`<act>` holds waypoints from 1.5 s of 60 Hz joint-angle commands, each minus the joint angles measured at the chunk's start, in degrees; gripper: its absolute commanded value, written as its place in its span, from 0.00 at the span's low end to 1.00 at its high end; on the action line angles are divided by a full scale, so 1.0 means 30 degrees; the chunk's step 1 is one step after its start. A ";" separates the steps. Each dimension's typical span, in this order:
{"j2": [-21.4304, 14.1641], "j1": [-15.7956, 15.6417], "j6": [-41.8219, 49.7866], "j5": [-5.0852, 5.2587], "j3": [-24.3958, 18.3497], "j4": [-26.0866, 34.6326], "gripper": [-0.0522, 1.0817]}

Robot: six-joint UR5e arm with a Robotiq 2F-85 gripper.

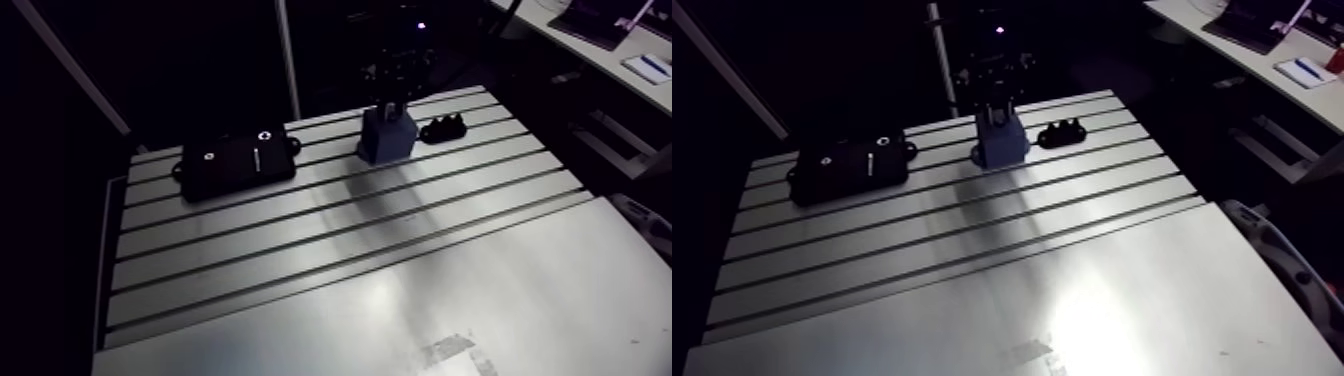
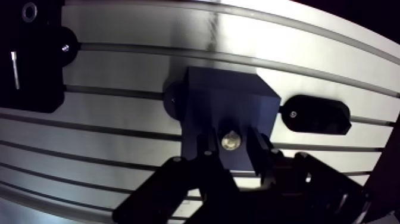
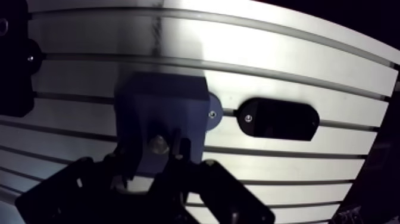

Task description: Pick up the M10 bolt and insert it into the hex recess until seated.

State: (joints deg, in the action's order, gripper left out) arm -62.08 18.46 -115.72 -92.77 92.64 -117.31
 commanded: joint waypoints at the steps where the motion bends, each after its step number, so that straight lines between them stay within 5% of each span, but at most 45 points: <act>1: -0.0002 -0.0001 0.0002 -0.0023 0.0038 -0.0025 0.57; 90: 0.0028 0.0000 -0.0056 0.0001 0.0072 0.0004 0.65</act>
State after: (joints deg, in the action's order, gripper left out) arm -62.00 18.47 -115.83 -92.79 92.85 -117.34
